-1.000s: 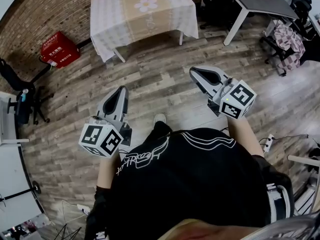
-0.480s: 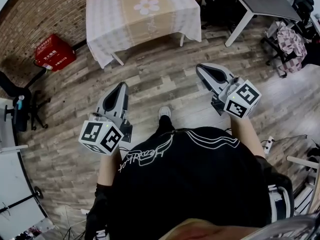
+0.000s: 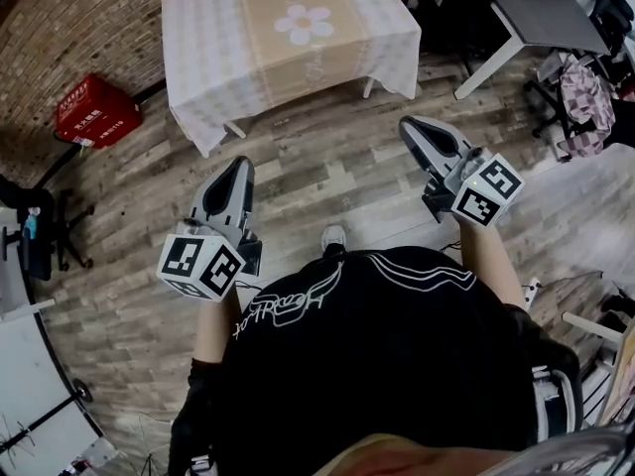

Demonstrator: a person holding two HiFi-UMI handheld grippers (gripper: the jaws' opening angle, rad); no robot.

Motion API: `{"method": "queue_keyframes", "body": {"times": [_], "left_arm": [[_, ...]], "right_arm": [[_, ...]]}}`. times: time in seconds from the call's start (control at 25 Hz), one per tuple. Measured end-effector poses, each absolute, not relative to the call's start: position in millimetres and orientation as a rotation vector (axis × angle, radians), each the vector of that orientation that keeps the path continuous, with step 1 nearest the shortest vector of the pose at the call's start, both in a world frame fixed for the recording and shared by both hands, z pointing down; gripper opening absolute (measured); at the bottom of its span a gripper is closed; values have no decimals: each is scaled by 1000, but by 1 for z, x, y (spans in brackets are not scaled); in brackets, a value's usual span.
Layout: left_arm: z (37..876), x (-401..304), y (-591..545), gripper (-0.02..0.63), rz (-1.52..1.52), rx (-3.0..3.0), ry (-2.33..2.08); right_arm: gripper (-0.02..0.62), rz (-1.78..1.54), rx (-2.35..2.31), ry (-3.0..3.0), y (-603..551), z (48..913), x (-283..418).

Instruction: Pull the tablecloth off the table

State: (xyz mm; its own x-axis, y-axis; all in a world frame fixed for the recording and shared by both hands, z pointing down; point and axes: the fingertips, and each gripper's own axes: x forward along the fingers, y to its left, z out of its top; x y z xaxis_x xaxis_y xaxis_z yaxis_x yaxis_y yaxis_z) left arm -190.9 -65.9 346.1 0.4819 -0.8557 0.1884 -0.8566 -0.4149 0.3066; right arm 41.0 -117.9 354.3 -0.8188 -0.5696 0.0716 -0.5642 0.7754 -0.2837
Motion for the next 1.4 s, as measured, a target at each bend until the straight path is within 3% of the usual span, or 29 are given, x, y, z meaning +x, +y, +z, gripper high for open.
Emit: {"method": "queue_keyframes", "body": {"times": [0.36, 0.84, 0.96, 1.4], "left_arm": [[372, -230, -138, 6, 39, 2351, -1452], [438, -281, -202, 8, 90, 2171, -1632], [458, -299, -223, 11, 110, 2100, -1696], [528, -384, -301, 187, 169, 1858, -1855]], "right_arm": [[-2, -403, -1078, 2934, -197, 380, 32], [0, -529, -1347, 2835, -288, 440, 95], [56, -563, -1390, 2841, -317, 462, 107], [148, -580, -1735, 3010, -446, 563, 161]]}}
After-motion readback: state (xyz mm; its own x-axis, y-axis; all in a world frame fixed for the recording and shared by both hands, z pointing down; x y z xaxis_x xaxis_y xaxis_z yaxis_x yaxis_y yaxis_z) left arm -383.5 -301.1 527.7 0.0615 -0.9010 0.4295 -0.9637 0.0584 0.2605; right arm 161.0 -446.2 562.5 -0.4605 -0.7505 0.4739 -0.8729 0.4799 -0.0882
